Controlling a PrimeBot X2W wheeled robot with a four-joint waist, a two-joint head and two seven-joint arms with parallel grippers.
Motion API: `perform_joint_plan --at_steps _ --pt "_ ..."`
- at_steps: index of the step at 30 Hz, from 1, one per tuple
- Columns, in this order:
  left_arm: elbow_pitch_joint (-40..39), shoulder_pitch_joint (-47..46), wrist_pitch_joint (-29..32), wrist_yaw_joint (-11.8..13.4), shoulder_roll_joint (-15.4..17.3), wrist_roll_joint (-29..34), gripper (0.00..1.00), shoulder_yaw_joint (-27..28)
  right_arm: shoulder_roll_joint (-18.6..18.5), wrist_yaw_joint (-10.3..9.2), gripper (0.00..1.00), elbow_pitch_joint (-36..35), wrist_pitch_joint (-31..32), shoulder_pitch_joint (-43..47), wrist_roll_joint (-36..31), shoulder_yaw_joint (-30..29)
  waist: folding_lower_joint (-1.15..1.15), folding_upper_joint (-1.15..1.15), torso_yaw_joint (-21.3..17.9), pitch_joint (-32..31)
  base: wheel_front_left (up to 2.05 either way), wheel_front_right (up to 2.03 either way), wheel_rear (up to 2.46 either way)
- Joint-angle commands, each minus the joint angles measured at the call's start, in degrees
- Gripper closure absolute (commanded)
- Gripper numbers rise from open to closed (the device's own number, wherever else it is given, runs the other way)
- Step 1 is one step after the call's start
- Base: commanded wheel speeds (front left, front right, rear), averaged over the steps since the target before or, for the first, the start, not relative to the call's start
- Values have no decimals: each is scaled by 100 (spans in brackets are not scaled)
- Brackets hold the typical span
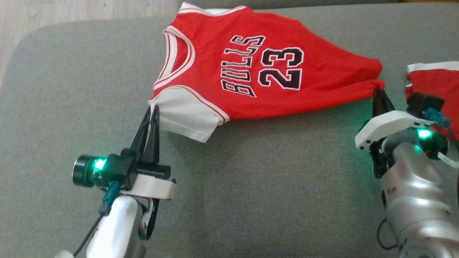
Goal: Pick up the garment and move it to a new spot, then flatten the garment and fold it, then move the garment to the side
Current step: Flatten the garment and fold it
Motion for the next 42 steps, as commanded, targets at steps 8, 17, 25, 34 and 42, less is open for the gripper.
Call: perform_joint_plan --at_steps 8,17,25,34,42 --pt "20 350 -46 -25 59 -2 100 412 18 -5 100 -1157 -77 803 420 721 0 0 -254 -634 0 0 0" --pt "40 939 -46 -34 4 -7 100 518 18 -5 100 -1998 512 1798 545 1138 0 0 -419 -1061 0 0 0" --pt "23 1186 -46 -24 -51 29 81 536 18 -5 0 -3668 888 2610 768 1456 0 0 -426 -1108 0 0 0" --pt "-485 1097 -46 -70 -129 73 0 571 18 -5 0 -4957 703 3435 964 1837 0 0 -351 -973 0 0 0" --pt "-1053 966 -46 -289 -200 218 0 398 18 -5 0 -5170 627 3238 918 1805 0 0 -153 -666 0 0 0"
